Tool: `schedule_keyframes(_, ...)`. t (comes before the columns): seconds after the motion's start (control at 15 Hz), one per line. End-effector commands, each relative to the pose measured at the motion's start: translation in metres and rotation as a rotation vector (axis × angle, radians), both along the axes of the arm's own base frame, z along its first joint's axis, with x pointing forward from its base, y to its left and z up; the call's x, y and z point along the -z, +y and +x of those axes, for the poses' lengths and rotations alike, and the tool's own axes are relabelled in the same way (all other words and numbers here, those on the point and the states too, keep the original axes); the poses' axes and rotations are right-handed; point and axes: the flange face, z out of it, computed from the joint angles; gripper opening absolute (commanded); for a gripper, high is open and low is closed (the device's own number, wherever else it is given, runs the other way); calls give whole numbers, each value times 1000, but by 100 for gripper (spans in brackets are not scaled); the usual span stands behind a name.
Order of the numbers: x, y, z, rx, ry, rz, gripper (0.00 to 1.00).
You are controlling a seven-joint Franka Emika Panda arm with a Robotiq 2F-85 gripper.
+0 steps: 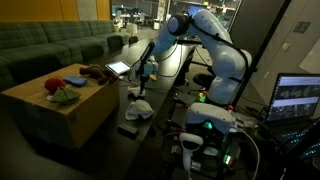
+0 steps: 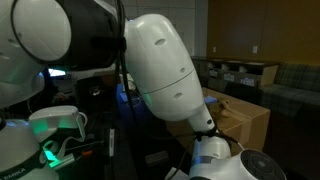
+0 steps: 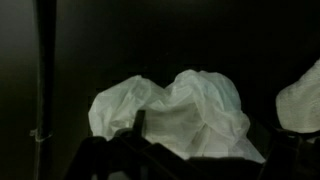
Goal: Put the objects on the table on to the box and the objects on the box on to the table
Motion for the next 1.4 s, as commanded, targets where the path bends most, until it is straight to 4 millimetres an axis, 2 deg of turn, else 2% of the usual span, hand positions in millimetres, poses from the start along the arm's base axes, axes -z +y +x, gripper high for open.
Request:
schedule_keyframes(0.0, 20, 2, 14, 4, -2, -32, 100)
schedule_keyframes(0.2, 34, 6, 17, 11, 10, -53, 100)
schedule_keyframes(0.27, 36, 6, 17, 14, 13, -59, 97)
schedule_keyframes(0.33, 39, 6, 18, 23, 11, -69, 74)
schedule_keyframes(0.47, 39, 7, 18, 34, 14, -75, 70)
schedule_keyframes(0.67, 30, 14, 18, 34, 25, -70, 45)
schedule_keyframes(0.93, 12, 28, 13, 20, 65, -60, 16)
schedule_keyframes(1.2, -12, 57, -2, 33, 137, -58, 8)
schedule_keyframes(1.27, -20, 64, -6, 46, 144, -65, 12)
schedule_keyframes(1.33, -28, 73, -9, 56, 139, -77, 12)
